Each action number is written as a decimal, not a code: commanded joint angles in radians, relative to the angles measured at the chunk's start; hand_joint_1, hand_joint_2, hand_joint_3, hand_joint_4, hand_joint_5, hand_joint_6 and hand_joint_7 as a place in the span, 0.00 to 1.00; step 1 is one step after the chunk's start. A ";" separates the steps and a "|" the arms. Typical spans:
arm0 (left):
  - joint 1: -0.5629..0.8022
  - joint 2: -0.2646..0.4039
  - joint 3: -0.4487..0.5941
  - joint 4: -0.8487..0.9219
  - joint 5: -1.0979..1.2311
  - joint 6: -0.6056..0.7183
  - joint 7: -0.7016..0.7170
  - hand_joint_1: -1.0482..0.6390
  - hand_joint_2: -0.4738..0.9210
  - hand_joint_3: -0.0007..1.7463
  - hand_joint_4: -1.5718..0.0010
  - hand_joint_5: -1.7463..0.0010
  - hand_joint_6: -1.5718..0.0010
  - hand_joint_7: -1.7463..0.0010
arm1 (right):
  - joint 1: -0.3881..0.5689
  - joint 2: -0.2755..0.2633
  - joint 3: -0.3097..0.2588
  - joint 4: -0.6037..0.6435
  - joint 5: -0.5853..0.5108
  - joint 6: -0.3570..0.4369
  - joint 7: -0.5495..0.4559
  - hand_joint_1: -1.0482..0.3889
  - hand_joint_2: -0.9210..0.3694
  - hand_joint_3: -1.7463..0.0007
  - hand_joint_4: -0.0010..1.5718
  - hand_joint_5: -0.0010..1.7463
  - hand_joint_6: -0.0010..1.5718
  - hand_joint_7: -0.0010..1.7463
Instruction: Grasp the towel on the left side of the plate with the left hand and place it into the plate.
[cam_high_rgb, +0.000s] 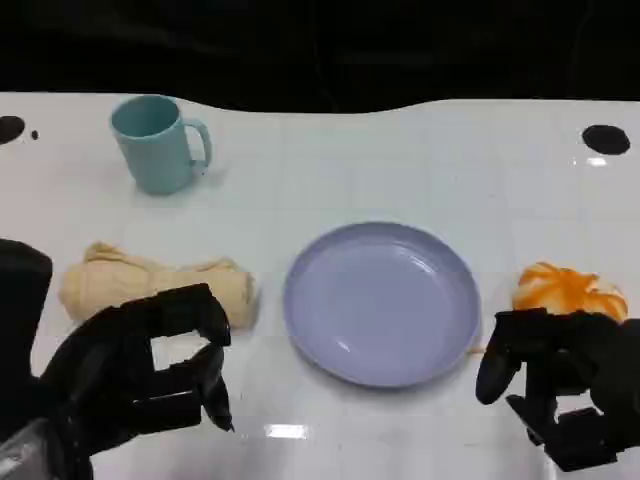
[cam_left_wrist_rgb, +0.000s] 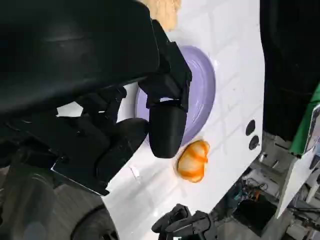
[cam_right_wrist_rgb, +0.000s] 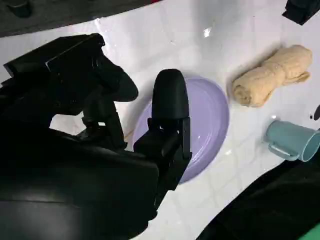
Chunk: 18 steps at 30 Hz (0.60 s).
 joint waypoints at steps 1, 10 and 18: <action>-0.003 0.020 0.004 -0.002 0.007 -0.009 -0.006 0.57 0.77 0.74 0.49 0.00 0.57 0.00 | -0.005 -0.009 -0.008 -0.005 0.000 -0.009 0.002 0.74 0.28 0.38 0.44 1.00 0.44 0.84; -0.005 0.015 0.009 -0.004 0.003 -0.004 0.001 0.57 0.76 0.74 0.49 0.00 0.58 0.00 | -0.009 -0.008 -0.007 -0.011 0.000 0.005 0.001 0.75 0.27 0.38 0.44 0.99 0.44 0.83; -0.009 0.008 0.012 -0.014 0.005 0.019 0.025 0.57 0.77 0.73 0.49 0.00 0.58 0.00 | -0.011 -0.005 -0.006 -0.011 0.001 0.007 -0.001 0.75 0.26 0.39 0.44 1.00 0.44 0.84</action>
